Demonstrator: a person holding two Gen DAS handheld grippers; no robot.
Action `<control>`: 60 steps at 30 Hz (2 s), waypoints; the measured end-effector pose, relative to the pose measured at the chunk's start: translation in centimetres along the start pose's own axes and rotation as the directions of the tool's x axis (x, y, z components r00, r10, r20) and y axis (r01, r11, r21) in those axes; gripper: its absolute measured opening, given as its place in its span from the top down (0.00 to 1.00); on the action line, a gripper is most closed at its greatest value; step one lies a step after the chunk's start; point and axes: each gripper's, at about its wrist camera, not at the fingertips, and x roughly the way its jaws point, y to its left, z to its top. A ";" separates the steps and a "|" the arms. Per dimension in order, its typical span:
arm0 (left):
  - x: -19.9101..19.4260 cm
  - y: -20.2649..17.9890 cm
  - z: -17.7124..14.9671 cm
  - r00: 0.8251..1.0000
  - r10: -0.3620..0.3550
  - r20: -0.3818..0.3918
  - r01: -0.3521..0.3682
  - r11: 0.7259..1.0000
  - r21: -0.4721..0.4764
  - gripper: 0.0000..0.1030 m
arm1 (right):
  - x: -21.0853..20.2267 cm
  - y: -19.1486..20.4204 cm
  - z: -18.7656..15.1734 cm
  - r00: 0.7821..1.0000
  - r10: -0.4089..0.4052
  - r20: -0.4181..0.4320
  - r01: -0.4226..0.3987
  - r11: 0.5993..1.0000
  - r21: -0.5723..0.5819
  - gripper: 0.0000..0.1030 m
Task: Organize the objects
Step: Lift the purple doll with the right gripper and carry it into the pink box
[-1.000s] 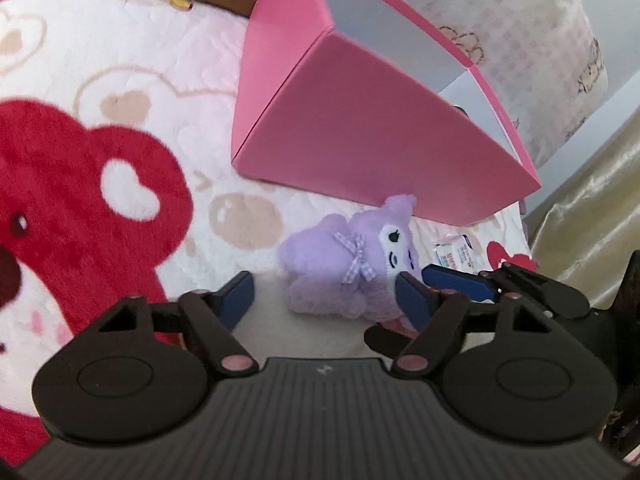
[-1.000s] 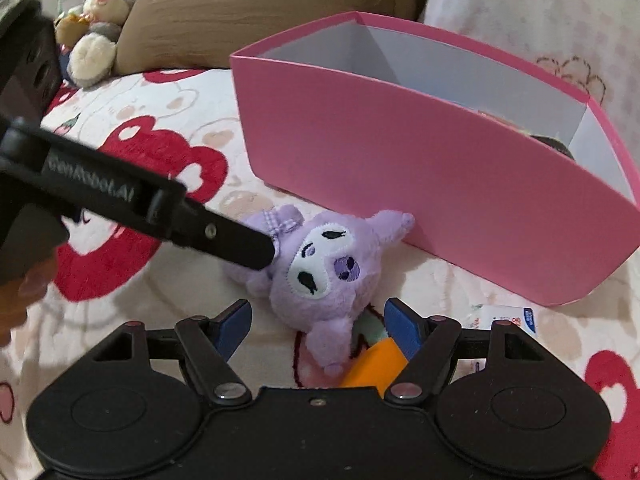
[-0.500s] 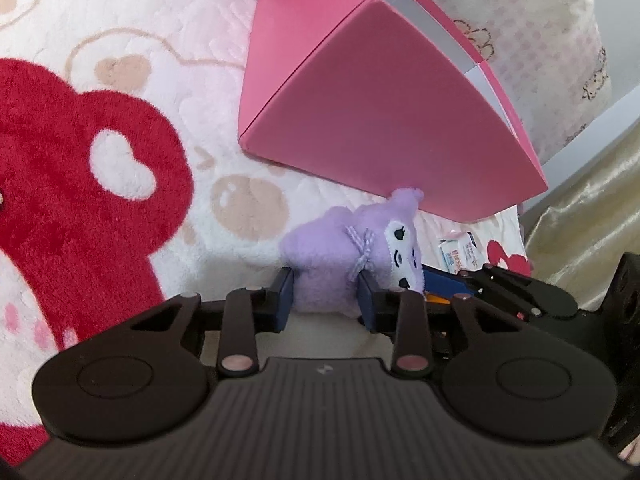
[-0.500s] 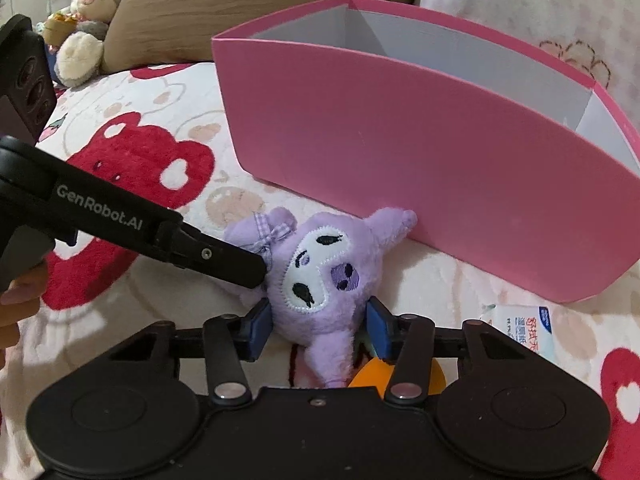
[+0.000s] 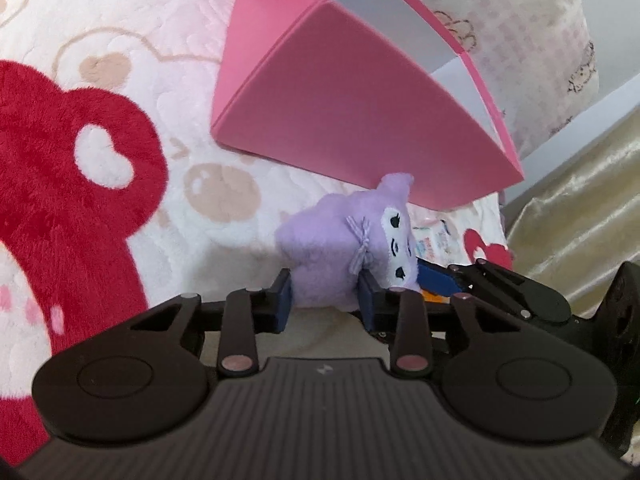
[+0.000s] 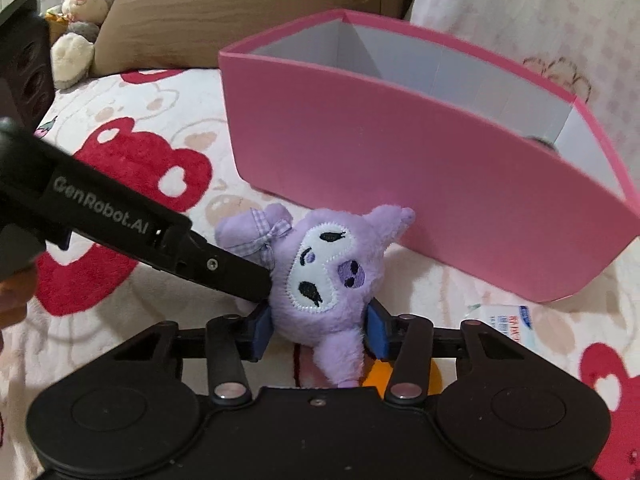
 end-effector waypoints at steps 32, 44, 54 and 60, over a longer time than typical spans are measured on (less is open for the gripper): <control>-11.3 -12.8 -0.4 0.996 0.076 -0.050 -0.060 0.961 0.269 0.69 | -15.1 2.7 2.1 0.997 -0.029 0.067 0.023 0.996 0.084 0.49; -12.1 -16.5 6.1 0.994 0.105 -0.011 -0.097 0.954 0.284 0.68 | -16.2 -1.0 8.2 0.990 -0.040 0.137 0.042 0.999 -0.012 0.49; -8.2 -17.1 11.9 0.989 0.147 -0.016 -0.140 0.964 0.226 0.67 | -12.4 -6.3 13.0 0.996 0.021 0.087 -0.023 0.999 0.025 0.49; -4.3 -15.8 14.5 0.985 0.169 -0.042 -0.160 0.973 0.169 0.67 | -8.2 -9.1 14.9 0.998 0.059 0.019 -0.060 0.996 0.064 0.49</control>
